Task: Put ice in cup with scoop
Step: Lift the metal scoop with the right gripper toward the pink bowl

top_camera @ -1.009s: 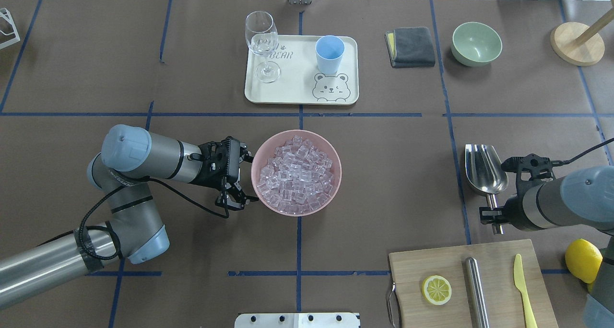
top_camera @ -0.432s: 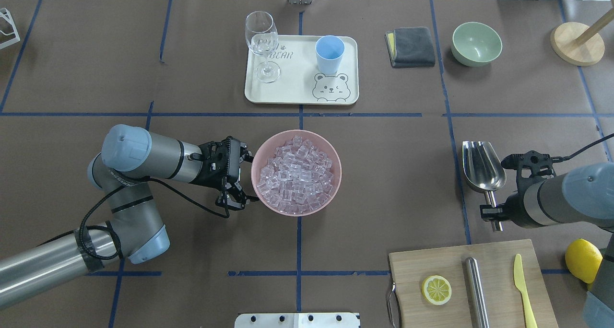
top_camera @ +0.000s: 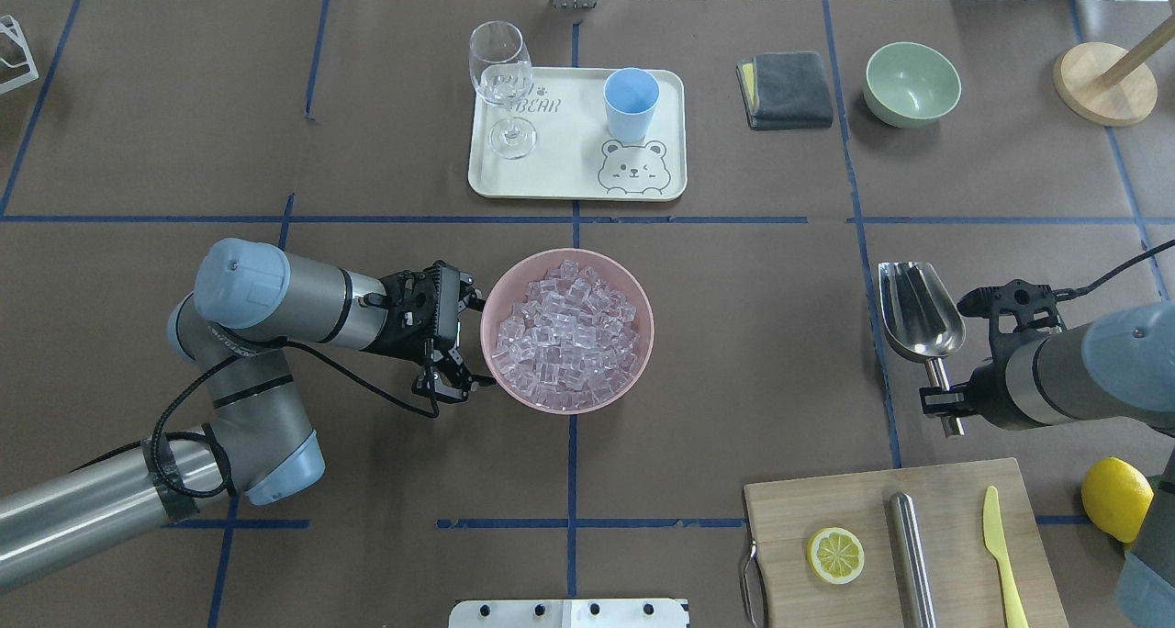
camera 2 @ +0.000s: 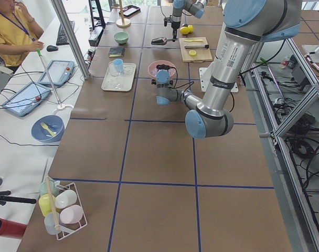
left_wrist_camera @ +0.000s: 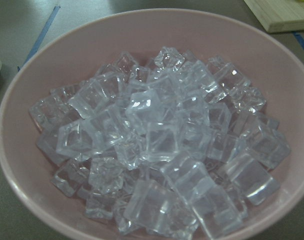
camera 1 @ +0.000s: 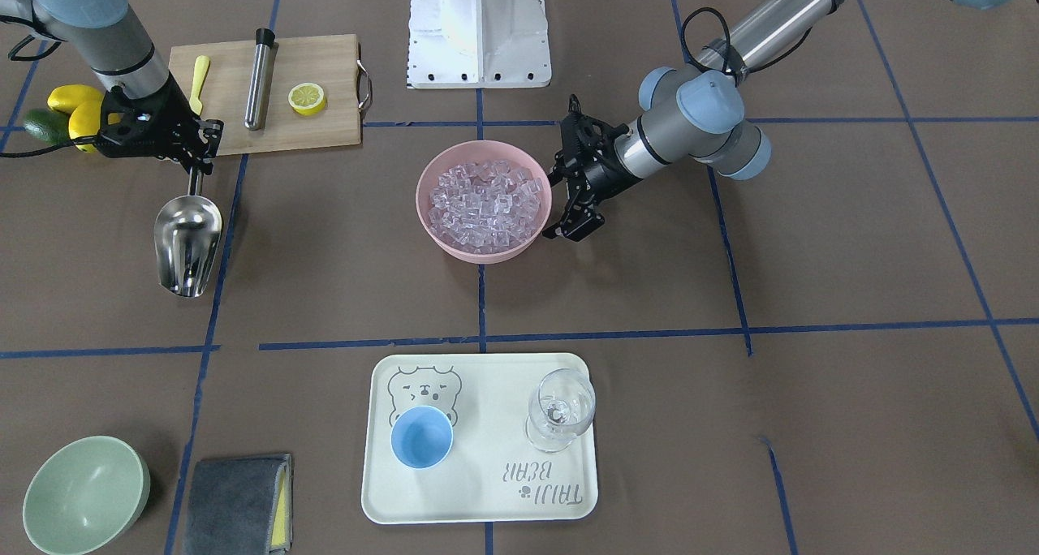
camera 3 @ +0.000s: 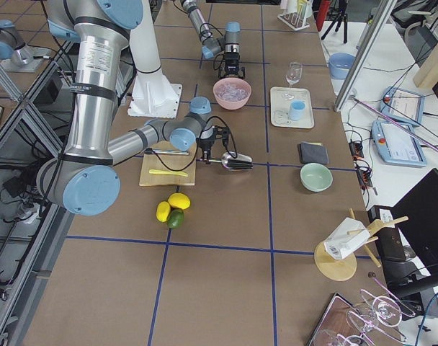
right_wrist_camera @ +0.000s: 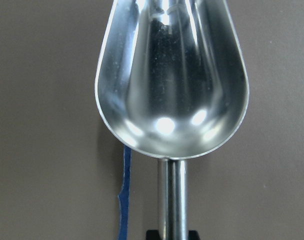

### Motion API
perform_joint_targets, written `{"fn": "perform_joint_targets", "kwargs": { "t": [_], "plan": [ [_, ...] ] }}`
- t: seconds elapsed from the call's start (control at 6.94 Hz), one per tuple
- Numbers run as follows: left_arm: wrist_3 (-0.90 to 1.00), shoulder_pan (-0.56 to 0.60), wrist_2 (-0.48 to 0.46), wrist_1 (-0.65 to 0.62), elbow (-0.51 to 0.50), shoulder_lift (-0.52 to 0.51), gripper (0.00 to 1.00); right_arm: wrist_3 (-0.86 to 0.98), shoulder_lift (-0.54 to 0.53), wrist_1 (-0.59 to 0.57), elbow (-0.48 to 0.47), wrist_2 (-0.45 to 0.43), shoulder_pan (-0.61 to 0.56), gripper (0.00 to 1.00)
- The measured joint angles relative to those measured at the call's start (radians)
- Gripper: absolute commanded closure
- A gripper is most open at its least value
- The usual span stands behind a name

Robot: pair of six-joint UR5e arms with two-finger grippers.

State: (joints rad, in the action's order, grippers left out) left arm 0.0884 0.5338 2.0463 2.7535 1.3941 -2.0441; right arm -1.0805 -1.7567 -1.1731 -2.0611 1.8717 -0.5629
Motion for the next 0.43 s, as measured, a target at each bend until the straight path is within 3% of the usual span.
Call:
{"fn": "perform_joint_targets", "kwargs": {
  "t": [0.43],
  "plan": [
    [-0.001, 0.000, 0.000, 0.000, -0.001, -0.001, 0.00, 0.533, -0.002, -0.011, -0.054, -0.002, -0.073, 1.00]
  ]
}}
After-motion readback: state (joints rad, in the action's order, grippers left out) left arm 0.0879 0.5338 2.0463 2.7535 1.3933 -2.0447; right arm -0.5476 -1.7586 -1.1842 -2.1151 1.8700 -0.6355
